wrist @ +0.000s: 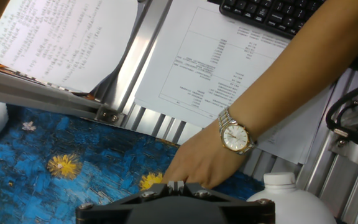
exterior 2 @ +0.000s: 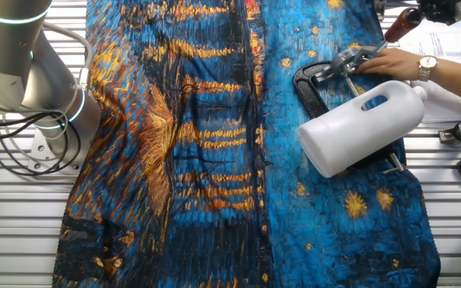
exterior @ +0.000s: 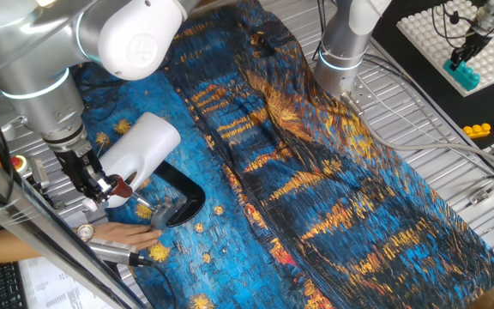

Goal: Push down the lever

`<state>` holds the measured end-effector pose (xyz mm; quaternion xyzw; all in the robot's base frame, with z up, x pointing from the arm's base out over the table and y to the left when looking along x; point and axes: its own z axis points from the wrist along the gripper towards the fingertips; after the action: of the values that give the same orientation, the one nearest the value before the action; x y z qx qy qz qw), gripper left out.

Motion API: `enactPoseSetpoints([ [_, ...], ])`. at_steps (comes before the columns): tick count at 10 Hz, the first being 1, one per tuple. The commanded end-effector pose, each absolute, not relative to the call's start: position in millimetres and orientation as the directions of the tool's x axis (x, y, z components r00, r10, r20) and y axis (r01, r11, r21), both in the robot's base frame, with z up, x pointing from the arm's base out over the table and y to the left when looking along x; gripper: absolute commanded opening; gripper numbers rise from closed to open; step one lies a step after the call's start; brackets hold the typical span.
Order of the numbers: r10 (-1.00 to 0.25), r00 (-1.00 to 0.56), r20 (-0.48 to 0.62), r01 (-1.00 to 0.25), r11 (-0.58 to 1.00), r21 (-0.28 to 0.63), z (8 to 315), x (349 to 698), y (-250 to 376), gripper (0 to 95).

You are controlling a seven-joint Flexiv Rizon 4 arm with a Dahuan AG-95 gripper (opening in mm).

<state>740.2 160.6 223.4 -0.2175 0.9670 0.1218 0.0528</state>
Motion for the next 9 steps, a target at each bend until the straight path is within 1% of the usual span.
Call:
enactPoseSetpoints([
  [1,-0.407,-0.900,-0.156,-0.433,0.876,0.212,223.0,736.1,160.0,0.0],
  [9,-0.423,-0.894,-0.148,-0.447,0.869,0.214,219.4,723.1,154.5,0.0],
])
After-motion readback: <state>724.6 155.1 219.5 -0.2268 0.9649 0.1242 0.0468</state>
